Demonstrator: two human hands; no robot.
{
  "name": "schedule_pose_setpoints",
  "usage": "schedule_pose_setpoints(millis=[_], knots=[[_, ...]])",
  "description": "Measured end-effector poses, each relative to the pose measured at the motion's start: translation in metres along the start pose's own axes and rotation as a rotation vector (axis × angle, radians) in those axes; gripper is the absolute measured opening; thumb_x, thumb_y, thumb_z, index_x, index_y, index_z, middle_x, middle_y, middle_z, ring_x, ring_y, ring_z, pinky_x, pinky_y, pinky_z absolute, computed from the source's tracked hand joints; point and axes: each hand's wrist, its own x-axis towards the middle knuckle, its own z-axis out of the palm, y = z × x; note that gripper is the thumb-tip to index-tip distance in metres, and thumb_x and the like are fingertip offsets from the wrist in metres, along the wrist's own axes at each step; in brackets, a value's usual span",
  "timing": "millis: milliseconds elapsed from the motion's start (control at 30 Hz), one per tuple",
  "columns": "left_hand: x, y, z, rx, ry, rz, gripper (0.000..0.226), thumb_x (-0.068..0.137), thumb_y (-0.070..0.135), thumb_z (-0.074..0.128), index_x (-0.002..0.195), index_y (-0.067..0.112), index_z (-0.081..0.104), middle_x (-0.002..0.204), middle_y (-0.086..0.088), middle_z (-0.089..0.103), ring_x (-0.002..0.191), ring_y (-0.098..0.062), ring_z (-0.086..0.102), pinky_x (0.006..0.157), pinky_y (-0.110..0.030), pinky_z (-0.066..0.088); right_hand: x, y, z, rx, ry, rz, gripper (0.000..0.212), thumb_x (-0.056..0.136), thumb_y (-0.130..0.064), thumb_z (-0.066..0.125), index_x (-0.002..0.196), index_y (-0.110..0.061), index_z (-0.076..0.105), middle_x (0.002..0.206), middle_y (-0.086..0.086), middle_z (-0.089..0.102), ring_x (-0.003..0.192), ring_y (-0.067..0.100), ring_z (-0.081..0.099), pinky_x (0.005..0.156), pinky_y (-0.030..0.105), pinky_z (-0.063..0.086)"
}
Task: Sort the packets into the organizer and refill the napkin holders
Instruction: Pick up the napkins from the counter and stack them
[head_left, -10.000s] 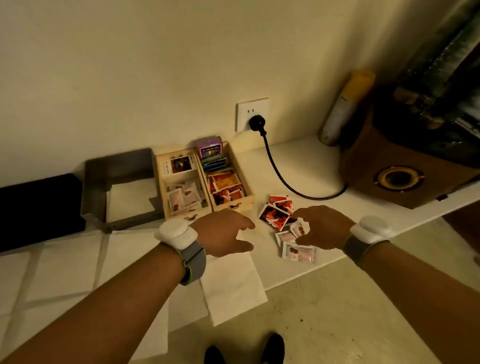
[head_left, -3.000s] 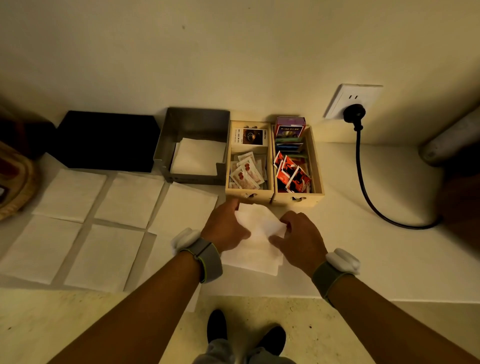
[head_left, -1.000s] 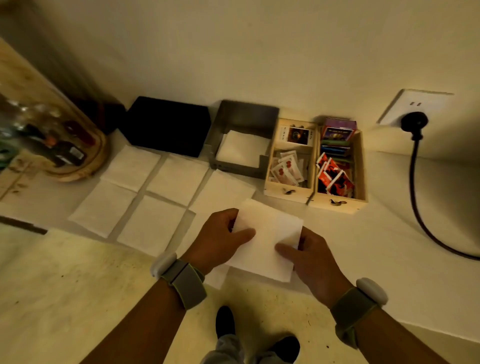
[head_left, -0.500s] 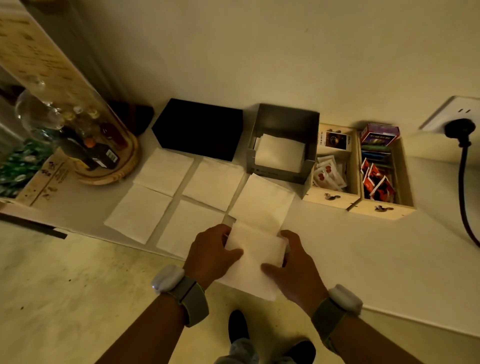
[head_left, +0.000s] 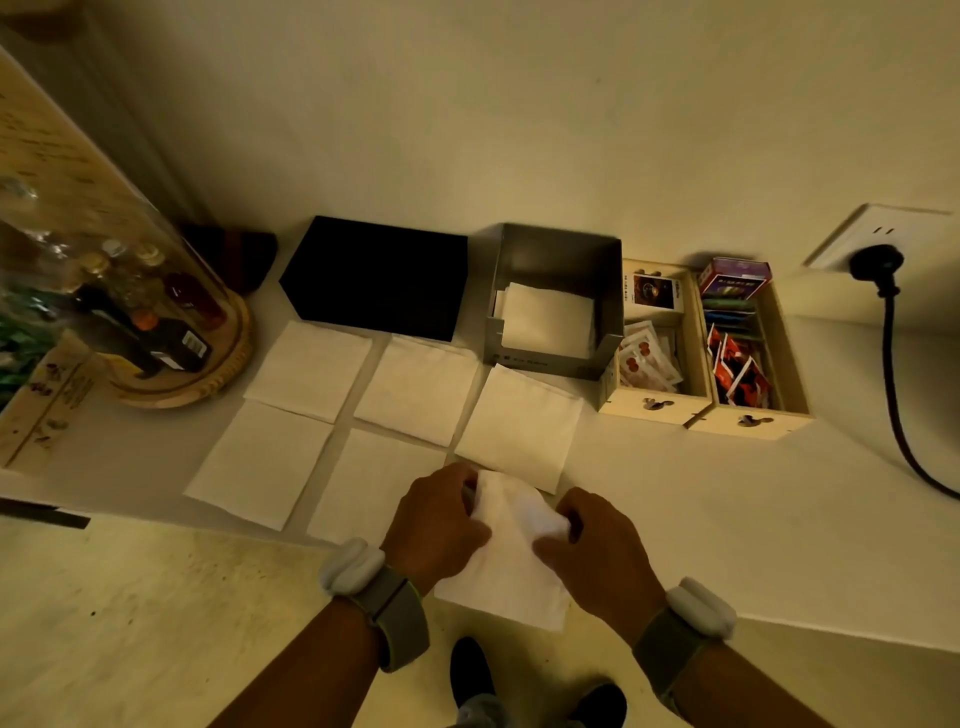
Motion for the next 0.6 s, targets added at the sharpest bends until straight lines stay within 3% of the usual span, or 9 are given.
schedule_pose_setpoints(millis=[133, 300, 433, 500, 600], knots=[[0.002, -0.003, -0.007, -0.159, -0.049, 0.049, 0.038, 0.078, 0.025, 0.074, 0.112, 0.022, 0.059, 0.103, 0.006, 0.064, 0.089, -0.007, 0.059, 0.076, -0.021, 0.047, -0.003, -0.002, -0.009, 0.219, 0.005, -0.009, 0.02, 0.08, -0.021, 0.071, 0.08, -0.023, 0.05, 0.076, -0.005, 0.055, 0.069, 0.01, 0.053, 0.06, 0.015, 0.04], [0.02, 0.009, -0.026, -0.349, -0.007, 0.037, 0.028, 0.079, 0.025, 0.073, 0.087, 0.043, 0.052, 0.09, 0.016, 0.062, 0.081, -0.001, 0.059, 0.061, -0.016, 0.045, 0.016, -0.012, -0.03, 0.582, 0.009, 0.105, 0.036, 0.076, -0.015, 0.074, 0.098, -0.033, 0.053, 0.097, -0.003, 0.063, 0.084, 0.016, 0.064, 0.06, 0.025, 0.053], [0.044, 0.027, -0.036, -0.381, 0.052, 0.038, 0.03, 0.081, 0.021, 0.071, 0.106, 0.03, 0.056, 0.102, 0.006, 0.064, 0.088, -0.01, 0.062, 0.073, -0.026, 0.052, 0.046, -0.024, -0.037, 0.649, 0.099, 0.161, 0.045, 0.075, -0.013, 0.075, 0.103, -0.037, 0.049, 0.103, -0.006, 0.056, 0.089, 0.017, 0.059, 0.064, 0.028, 0.053], [0.057, 0.036, -0.038, -0.341, 0.093, 0.033, 0.035, 0.081, 0.019, 0.071, 0.114, 0.022, 0.057, 0.111, 0.0, 0.066, 0.097, -0.019, 0.063, 0.084, -0.034, 0.053, 0.06, -0.03, -0.039, 0.657, 0.157, 0.202, 0.048, 0.075, -0.012, 0.075, 0.106, -0.036, 0.047, 0.103, -0.006, 0.055, 0.091, 0.019, 0.057, 0.073, 0.034, 0.053], [0.073, 0.042, -0.038, -0.233, 0.178, 0.067, 0.045, 0.078, 0.018, 0.074, 0.12, 0.016, 0.058, 0.114, -0.006, 0.068, 0.102, -0.024, 0.064, 0.087, -0.033, 0.051, 0.07, -0.032, -0.041, 0.616, 0.203, 0.257, 0.057, 0.075, -0.011, 0.075, 0.118, -0.032, 0.045, 0.106, -0.006, 0.051, 0.094, 0.019, 0.053, 0.083, 0.038, 0.05]])
